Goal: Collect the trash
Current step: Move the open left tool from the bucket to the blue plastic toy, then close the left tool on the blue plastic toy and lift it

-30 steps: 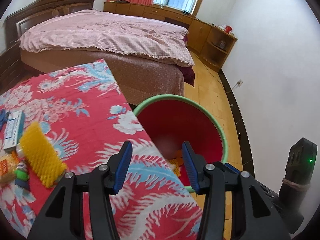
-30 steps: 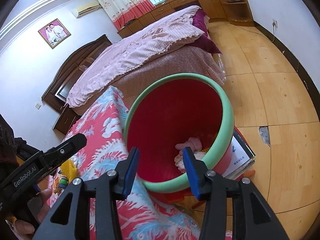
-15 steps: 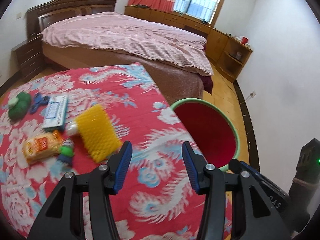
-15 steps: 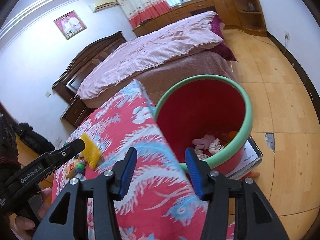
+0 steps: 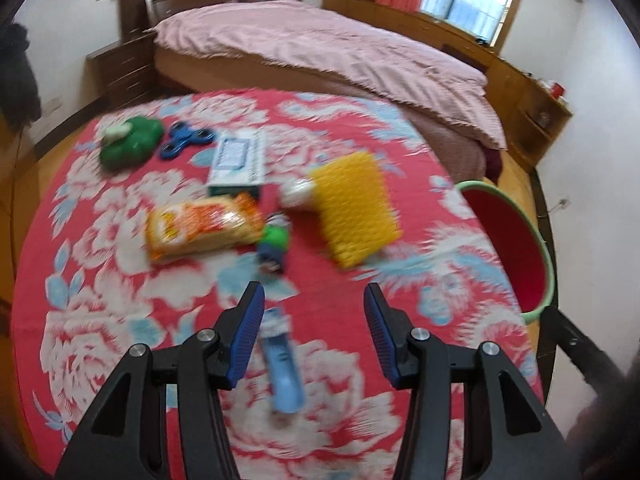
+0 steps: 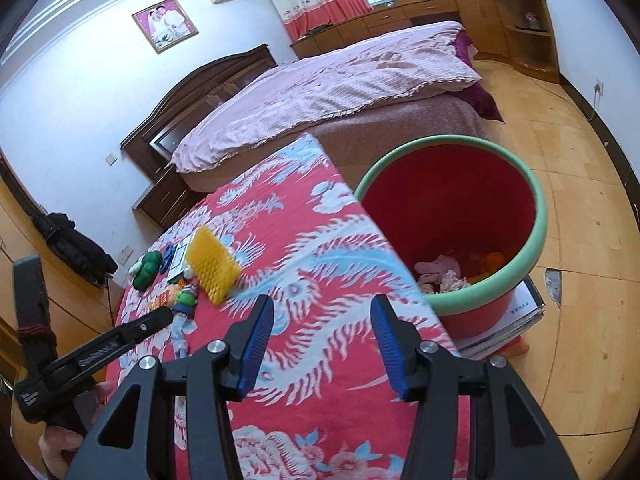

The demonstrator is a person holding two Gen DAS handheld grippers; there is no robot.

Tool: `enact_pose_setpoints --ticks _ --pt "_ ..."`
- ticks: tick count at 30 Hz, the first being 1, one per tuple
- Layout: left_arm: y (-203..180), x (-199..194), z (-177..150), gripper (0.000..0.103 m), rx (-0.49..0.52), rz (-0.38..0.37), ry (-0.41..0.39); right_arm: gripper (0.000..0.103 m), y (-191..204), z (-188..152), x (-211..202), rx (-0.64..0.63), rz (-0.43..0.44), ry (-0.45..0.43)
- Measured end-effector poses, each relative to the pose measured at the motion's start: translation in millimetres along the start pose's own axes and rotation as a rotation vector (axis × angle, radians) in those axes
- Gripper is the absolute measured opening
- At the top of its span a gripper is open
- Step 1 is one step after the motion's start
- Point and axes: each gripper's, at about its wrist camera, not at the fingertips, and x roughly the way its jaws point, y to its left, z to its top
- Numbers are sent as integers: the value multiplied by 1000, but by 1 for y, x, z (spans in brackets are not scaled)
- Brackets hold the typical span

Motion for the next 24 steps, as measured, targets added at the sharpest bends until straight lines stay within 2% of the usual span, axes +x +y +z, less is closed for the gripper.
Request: enact_pose_setpoints --ticks 7,15,19,22,24 --pt "19 10 -13 52 -20 37 44 54 11 -10 12 -21 5 32" --pt "19 22 -19 51 -23 6 83 54 15 -14 23 -34 11 64" --pt "19 28 -22 40 -32 -12 118 54 17 -13 28 -41 13 72" --pt "18 27 -22 38 -28 -13 110 54 19 -12 30 -47 19 78" --pt "20 27 -22 27 -39 -36 104 54 21 -12 31 -54 20 81"
